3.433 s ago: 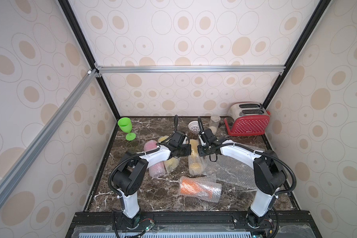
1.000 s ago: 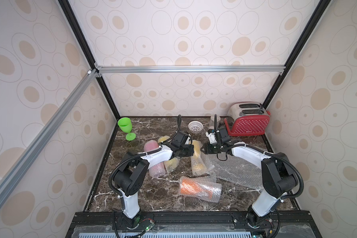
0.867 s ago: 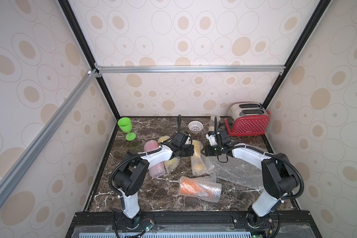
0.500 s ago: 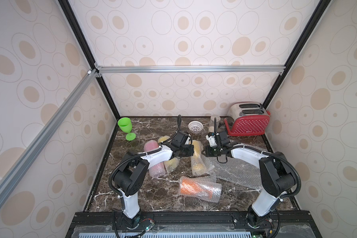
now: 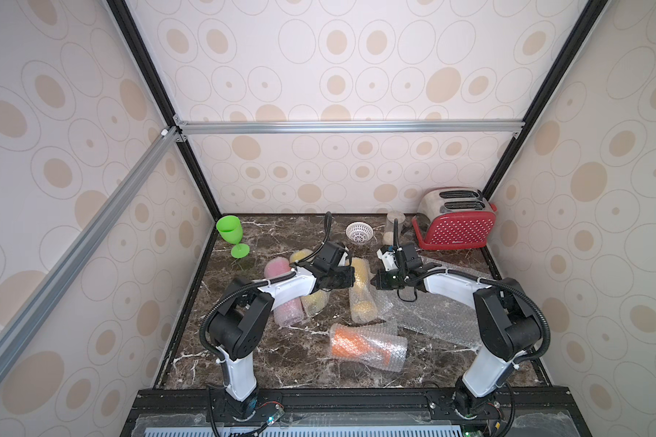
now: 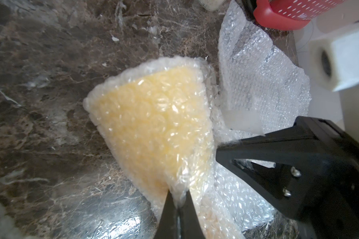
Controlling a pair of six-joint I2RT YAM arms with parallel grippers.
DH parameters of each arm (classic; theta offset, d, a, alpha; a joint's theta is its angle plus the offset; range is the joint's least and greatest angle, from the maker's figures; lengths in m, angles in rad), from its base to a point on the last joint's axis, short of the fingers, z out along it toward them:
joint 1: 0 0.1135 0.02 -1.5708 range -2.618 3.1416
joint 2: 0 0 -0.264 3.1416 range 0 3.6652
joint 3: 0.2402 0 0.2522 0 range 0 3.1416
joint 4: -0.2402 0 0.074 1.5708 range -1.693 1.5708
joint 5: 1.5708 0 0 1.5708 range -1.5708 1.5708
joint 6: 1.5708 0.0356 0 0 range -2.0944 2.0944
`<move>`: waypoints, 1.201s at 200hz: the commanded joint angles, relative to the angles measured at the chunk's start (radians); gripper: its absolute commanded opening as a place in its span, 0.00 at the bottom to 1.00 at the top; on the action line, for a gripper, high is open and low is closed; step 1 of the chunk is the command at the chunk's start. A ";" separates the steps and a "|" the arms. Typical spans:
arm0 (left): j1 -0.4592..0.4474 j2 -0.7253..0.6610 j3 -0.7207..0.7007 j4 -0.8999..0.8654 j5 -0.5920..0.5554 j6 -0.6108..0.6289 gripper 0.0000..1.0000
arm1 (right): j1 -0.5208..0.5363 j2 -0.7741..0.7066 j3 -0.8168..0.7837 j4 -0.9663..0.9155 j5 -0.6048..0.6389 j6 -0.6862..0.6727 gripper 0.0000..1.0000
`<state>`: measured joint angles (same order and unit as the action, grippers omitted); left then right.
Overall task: Unpack wine glasses from bubble wrap
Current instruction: Unwrap the bubble wrap at the center of the board.
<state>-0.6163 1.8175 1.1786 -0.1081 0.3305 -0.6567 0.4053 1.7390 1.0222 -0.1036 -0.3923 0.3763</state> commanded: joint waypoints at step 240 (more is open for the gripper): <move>0.061 -0.048 -0.042 0.064 0.177 0.112 0.54 | 0.013 -0.046 0.027 0.283 -0.256 0.141 0.03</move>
<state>-0.5442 1.7390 1.1477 -0.0628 0.4778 -0.5667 0.4122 1.6699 1.0199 0.1196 -0.6117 0.4881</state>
